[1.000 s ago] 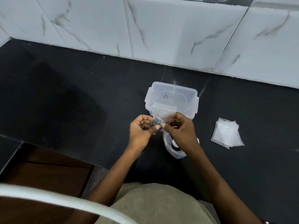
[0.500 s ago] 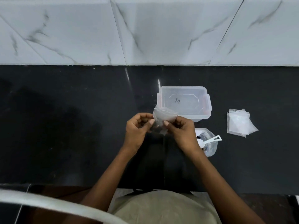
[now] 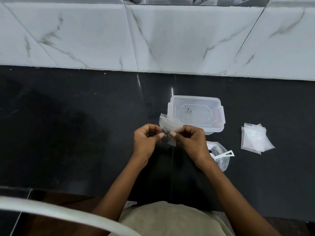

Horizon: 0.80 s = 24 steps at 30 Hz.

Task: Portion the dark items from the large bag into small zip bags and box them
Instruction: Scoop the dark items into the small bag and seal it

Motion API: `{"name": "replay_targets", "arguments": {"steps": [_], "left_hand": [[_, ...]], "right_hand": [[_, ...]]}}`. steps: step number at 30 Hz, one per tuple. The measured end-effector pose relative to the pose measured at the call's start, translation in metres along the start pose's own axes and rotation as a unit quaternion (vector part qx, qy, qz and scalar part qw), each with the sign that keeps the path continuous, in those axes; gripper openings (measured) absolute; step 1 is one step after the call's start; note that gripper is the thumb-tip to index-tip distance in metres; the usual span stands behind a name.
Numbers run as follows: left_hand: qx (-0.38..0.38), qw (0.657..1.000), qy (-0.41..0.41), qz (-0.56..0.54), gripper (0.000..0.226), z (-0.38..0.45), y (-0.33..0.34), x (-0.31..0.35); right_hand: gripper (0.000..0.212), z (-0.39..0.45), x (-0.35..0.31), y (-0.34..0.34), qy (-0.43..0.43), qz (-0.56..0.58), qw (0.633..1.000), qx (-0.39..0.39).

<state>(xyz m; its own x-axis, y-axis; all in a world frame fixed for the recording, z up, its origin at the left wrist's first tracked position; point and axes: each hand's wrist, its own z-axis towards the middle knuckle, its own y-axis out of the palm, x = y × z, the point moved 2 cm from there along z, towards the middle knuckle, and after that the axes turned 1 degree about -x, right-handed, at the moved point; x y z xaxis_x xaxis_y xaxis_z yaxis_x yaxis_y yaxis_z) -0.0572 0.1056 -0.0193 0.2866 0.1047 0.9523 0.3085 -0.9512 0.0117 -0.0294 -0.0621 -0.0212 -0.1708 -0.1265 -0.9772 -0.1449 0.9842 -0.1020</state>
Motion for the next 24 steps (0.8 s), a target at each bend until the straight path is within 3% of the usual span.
{"name": "replay_targets", "arguments": {"steps": [3, 8, 10, 13, 20, 24], "left_hand": [[-0.045, 0.999, -0.001, -0.001, 0.027, 0.0, -0.001, 0.0], [-0.045, 0.999, 0.01, 0.021, 0.038, -0.003, -0.001, -0.005], [-0.057, 0.998, 0.031, 0.0, 0.029, -0.004, -0.002, -0.001], [-0.01, 0.999, 0.049, 0.001, 0.008, -0.006, -0.004, 0.005], [-0.009, 0.998, 0.057, 0.027, 0.01, -0.008, -0.008, 0.005], [-0.03, 0.995, 0.093, 0.012, 0.009, -0.012, -0.007, 0.01]], "right_hand": [[0.003, 0.002, 0.002, -0.007, -0.01, -0.053, 0.998, 0.012], [0.012, 0.007, 0.003, -0.008, -0.014, -0.069, 0.997, -0.029], [0.009, 0.005, 0.004, -0.006, -0.012, -0.055, 0.998, -0.04], [0.007, 0.003, 0.003, -0.006, -0.001, -0.057, 0.997, -0.054], [0.007, -0.005, -0.017, 0.002, -0.111, -0.074, 0.99, -0.037], [0.009, -0.003, -0.023, 0.003, -0.111, -0.091, 0.989, -0.034]]}}
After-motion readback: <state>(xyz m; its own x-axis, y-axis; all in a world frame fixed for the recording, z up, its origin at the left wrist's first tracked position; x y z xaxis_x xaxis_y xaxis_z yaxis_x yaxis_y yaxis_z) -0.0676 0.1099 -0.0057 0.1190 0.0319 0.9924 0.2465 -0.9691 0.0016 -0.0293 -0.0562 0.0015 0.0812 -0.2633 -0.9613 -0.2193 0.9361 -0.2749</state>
